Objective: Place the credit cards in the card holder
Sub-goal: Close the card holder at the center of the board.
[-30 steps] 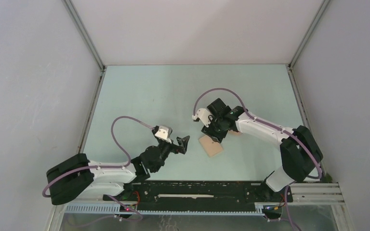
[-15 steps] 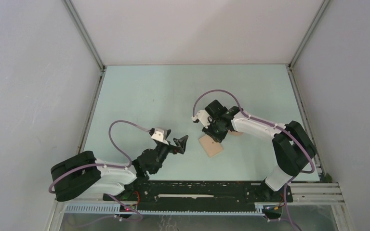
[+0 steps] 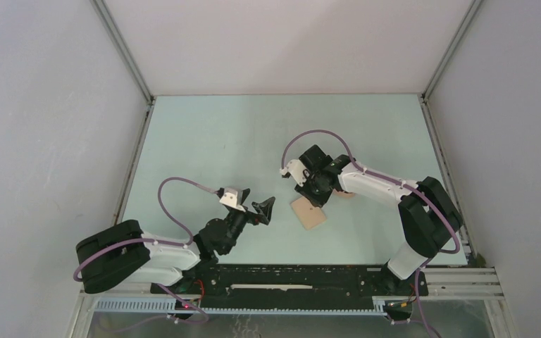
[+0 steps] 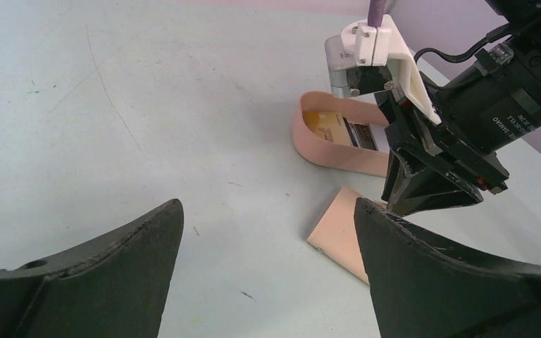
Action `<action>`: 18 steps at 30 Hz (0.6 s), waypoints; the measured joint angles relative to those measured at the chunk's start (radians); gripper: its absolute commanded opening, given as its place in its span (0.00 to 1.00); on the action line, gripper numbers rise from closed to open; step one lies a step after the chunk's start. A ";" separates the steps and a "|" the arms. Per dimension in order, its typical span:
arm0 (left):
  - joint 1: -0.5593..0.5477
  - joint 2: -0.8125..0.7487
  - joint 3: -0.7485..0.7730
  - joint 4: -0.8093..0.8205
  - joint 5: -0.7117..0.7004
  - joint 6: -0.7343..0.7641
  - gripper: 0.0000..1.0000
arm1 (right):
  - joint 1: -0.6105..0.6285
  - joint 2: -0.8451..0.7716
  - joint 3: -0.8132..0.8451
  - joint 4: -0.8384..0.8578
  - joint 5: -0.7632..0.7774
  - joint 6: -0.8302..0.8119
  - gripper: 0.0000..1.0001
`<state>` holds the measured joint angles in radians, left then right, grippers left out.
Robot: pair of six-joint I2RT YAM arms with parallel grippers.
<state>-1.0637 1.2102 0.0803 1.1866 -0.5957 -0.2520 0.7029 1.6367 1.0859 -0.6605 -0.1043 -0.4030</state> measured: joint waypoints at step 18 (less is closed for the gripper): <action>0.000 0.008 0.000 0.017 0.001 0.000 0.95 | -0.001 0.000 0.002 0.014 -0.001 0.031 0.08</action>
<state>-1.0637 1.2179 0.0803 1.2037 -0.5949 -0.2520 0.7017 1.6367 1.0874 -0.6468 -0.1051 -0.3721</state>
